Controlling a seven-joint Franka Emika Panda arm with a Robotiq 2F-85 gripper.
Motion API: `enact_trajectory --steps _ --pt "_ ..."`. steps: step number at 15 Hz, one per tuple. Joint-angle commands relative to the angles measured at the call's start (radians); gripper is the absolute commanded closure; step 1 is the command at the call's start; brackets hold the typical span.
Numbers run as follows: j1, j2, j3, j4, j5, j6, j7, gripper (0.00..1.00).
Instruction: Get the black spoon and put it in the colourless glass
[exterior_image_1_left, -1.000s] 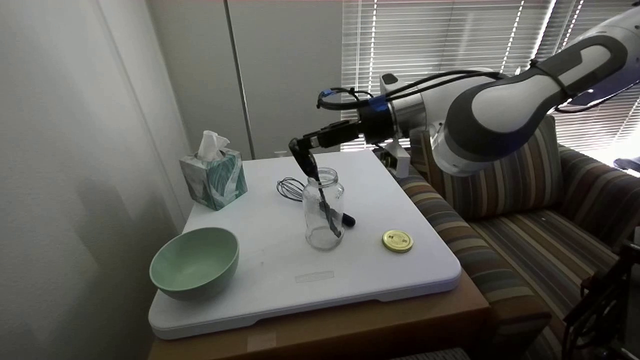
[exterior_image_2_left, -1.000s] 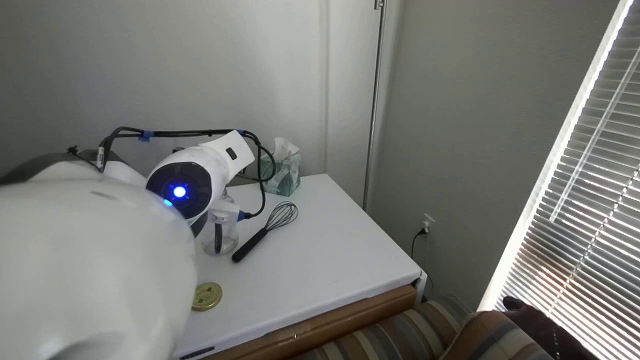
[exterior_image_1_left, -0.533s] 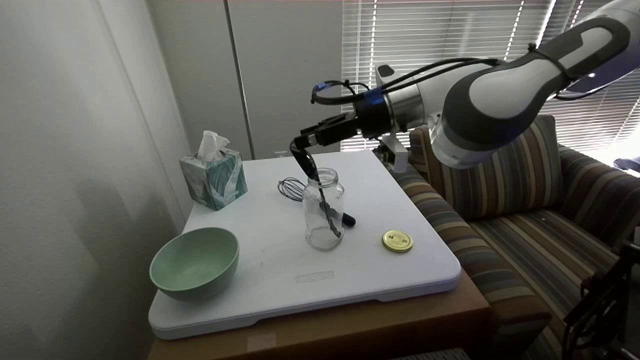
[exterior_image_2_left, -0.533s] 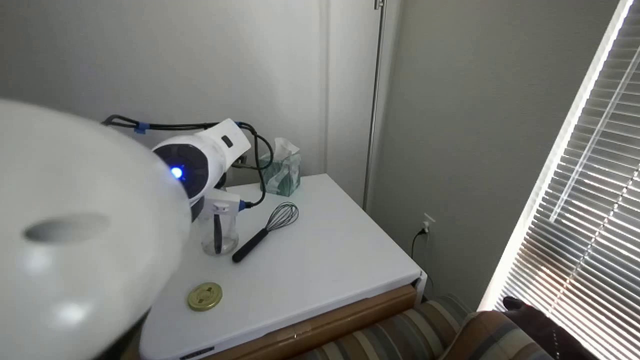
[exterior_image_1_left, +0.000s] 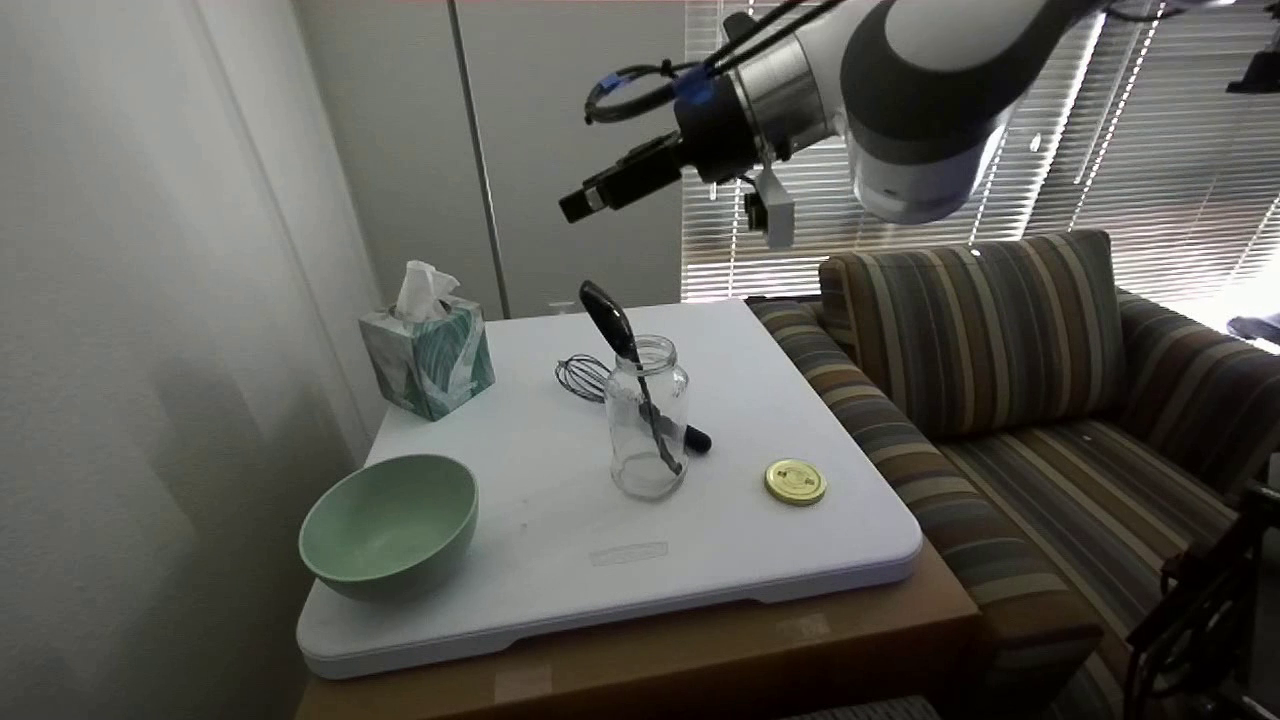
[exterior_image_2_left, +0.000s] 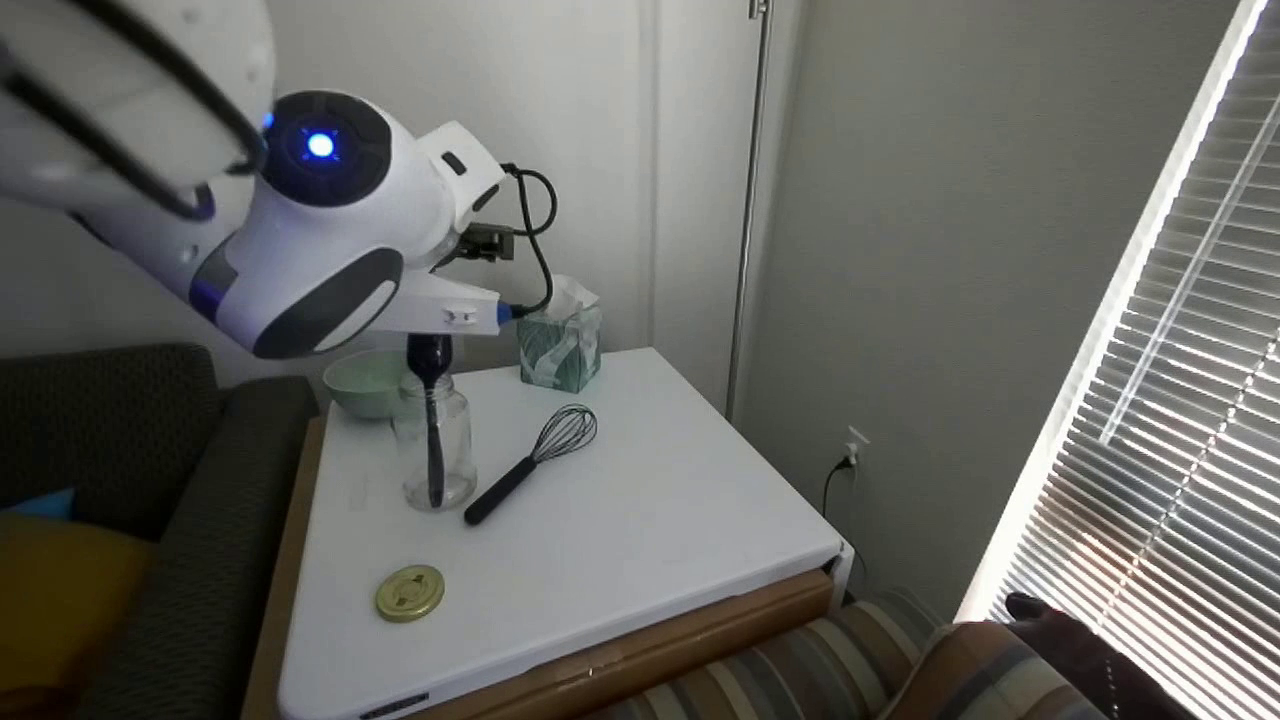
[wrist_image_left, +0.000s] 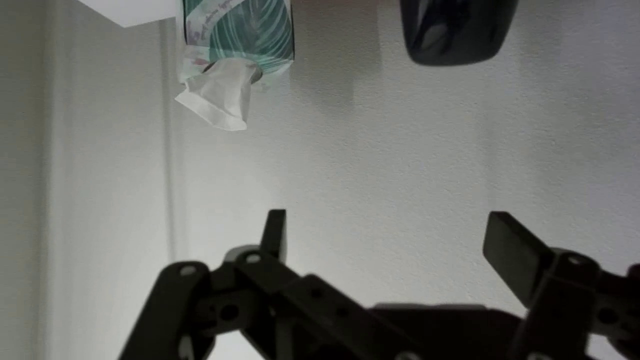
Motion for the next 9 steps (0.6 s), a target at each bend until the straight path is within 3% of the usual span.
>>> enact_trajectory --steps 1,5,7,9 --pt "0.112 -0.250 -0.076 -0.019 0.264 0.000 -0.039 0.00" --pt "0.286 -0.474 -0.194 -0.030 0.590 -0.045 -0.053 0.00" --pt "0.397 -0.586 -0.296 -0.033 0.734 -0.097 -0.049 0.00" --pt "0.538 -0.705 -0.451 -0.047 0.847 -0.178 -0.036 0.00"
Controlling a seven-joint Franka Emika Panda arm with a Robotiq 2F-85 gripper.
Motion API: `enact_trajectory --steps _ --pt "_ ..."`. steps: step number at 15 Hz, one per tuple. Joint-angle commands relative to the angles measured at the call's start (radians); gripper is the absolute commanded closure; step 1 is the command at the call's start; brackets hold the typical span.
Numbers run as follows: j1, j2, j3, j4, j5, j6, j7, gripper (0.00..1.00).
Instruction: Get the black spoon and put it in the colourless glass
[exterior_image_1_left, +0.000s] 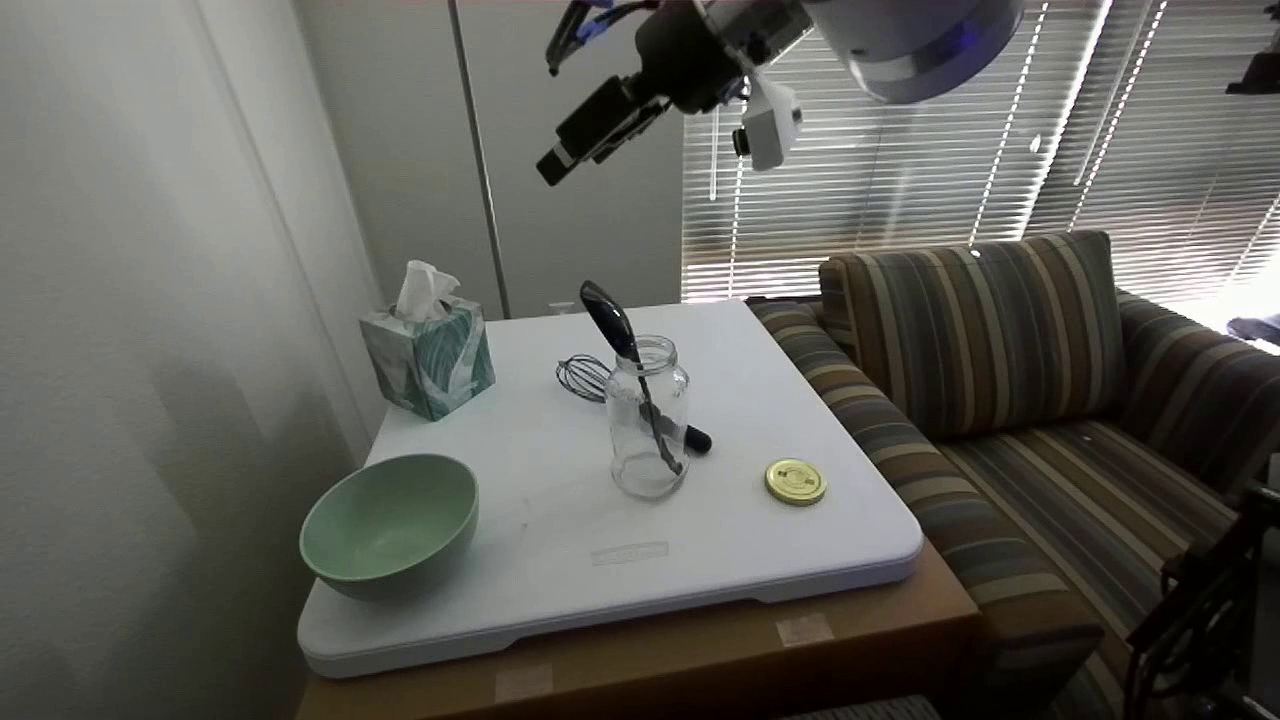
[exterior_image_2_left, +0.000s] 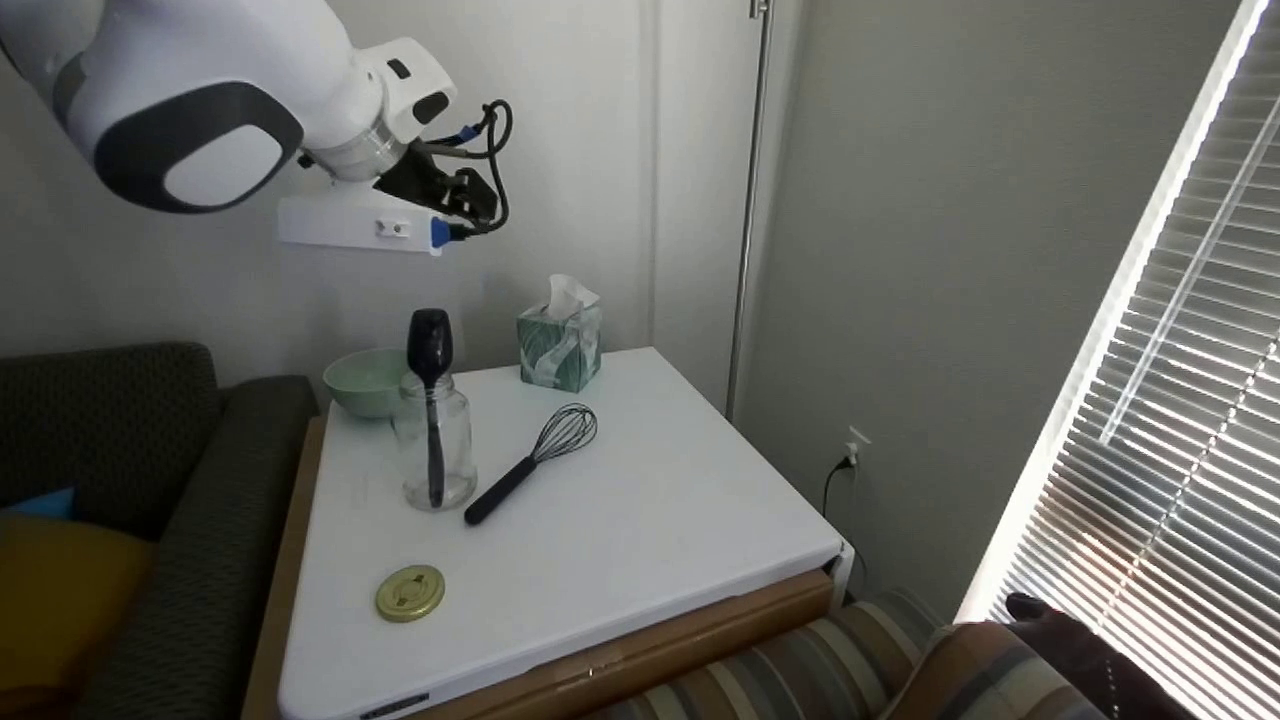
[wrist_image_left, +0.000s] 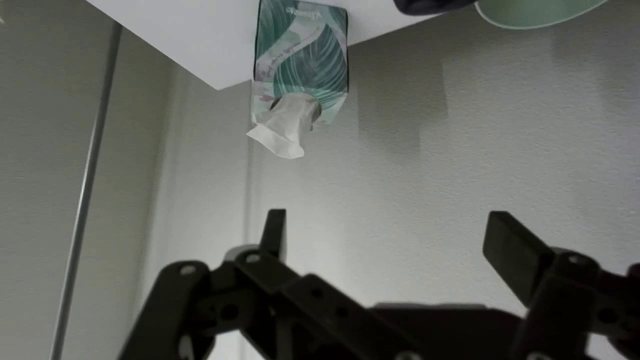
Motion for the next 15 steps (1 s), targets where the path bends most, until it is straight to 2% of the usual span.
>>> enact_trajectory --steps 1,2,3,4,5,8,9,10,11,15 --pt "0.214 -0.257 -0.263 -0.068 0.187 -0.155 0.018 0.00" --pt "0.266 -0.315 -0.340 -0.108 0.195 -0.193 0.035 0.00" --pt "0.291 -0.352 -0.418 -0.150 0.011 -0.230 0.206 0.00" --pt "0.356 -0.386 -0.498 -0.163 0.050 -0.270 0.161 0.00" --pt "0.382 -0.409 -0.569 -0.177 -0.100 -0.316 0.290 0.00" --pt "0.534 -0.456 -0.809 -0.156 -0.387 -0.501 0.503 0.00" --pt "0.552 -0.453 -0.837 -0.118 -0.484 -0.587 0.583 0.00" --pt "0.493 -0.434 -0.766 -0.146 -0.383 -0.476 0.493 0.00" --pt "0.515 -0.442 -0.795 -0.141 -0.416 -0.498 0.532 0.00" --pt "0.517 -0.441 -0.784 -0.142 -0.407 -0.494 0.525 0.00"
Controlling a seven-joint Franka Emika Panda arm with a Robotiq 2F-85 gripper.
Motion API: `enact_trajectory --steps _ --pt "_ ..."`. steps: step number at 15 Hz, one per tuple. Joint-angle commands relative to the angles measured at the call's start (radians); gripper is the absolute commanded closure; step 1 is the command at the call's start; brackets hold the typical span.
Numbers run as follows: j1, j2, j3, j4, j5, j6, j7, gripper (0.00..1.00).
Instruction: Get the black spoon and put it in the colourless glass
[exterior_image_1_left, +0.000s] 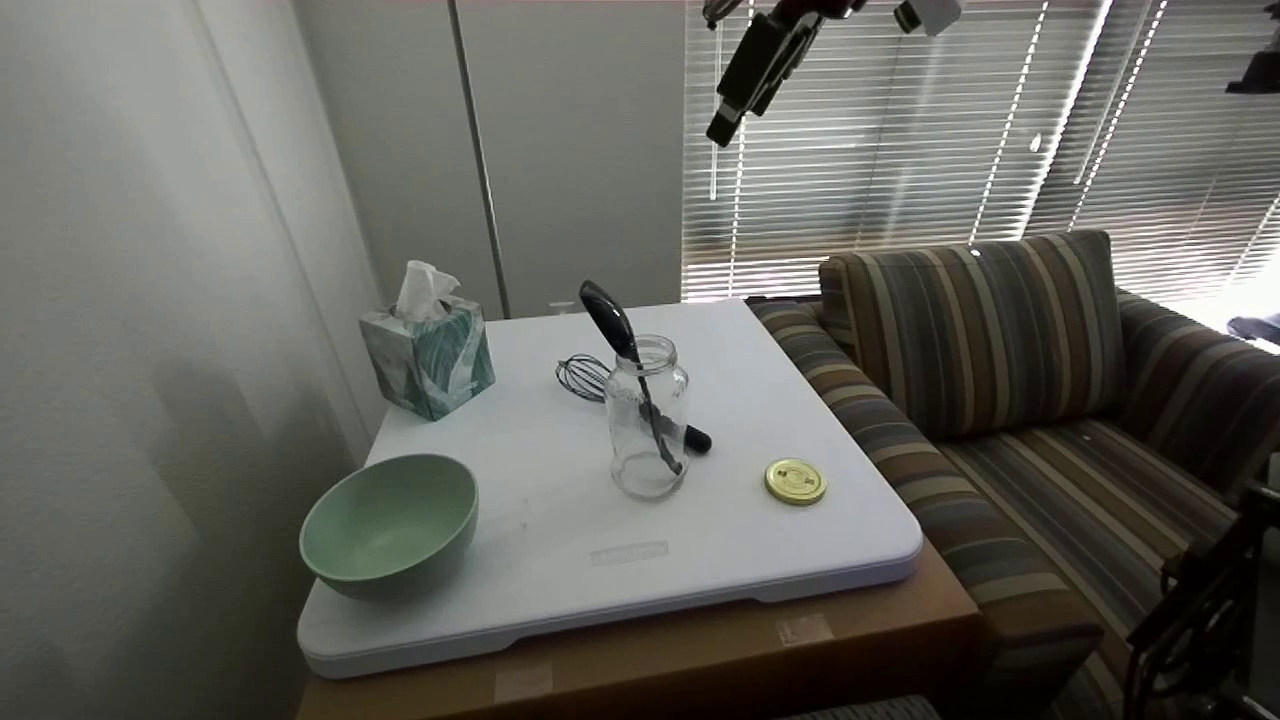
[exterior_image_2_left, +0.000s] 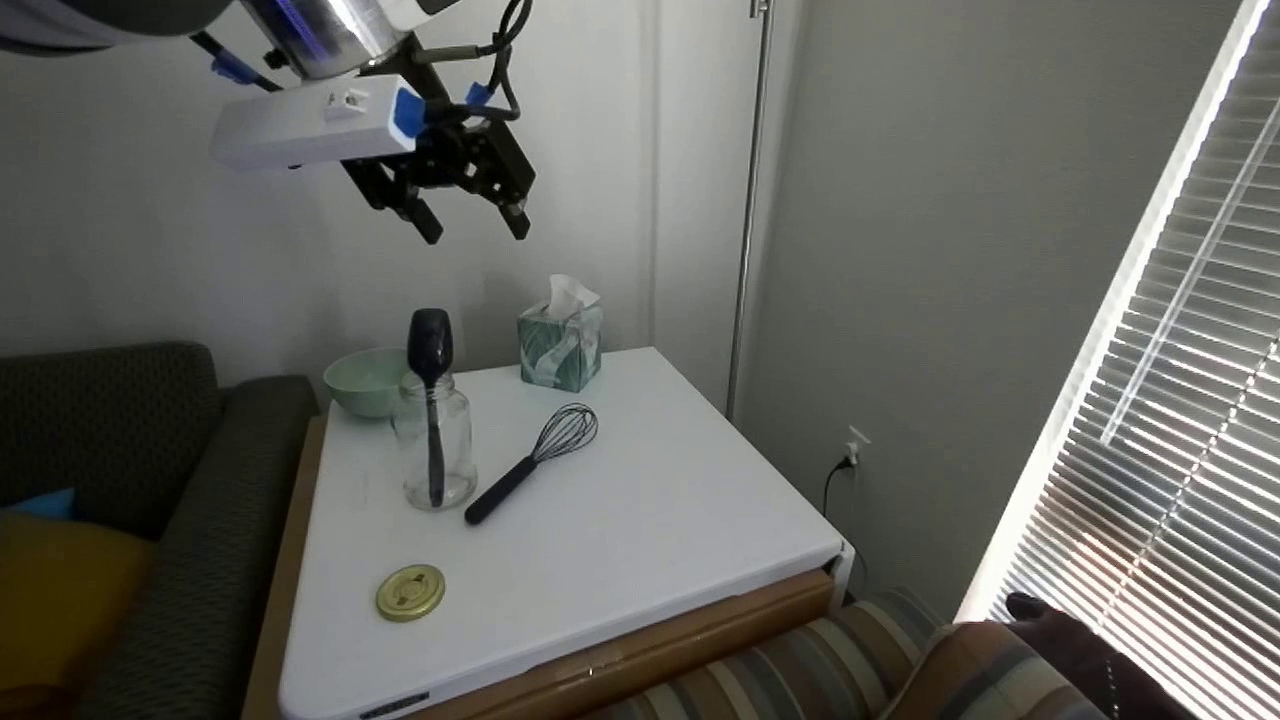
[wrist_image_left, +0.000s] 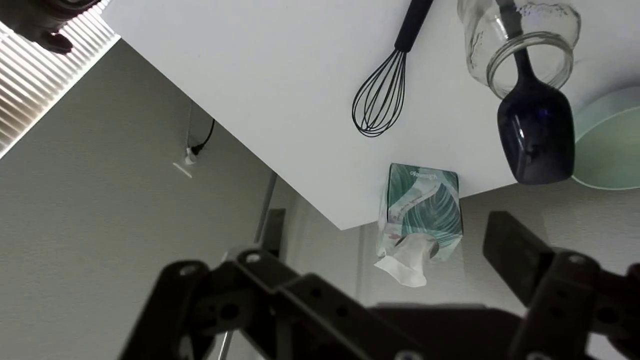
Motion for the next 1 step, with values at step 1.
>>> enact_trajectory --steps 1 --pt "0.011 0.000 -0.010 0.000 -0.004 0.000 0.005 0.00"
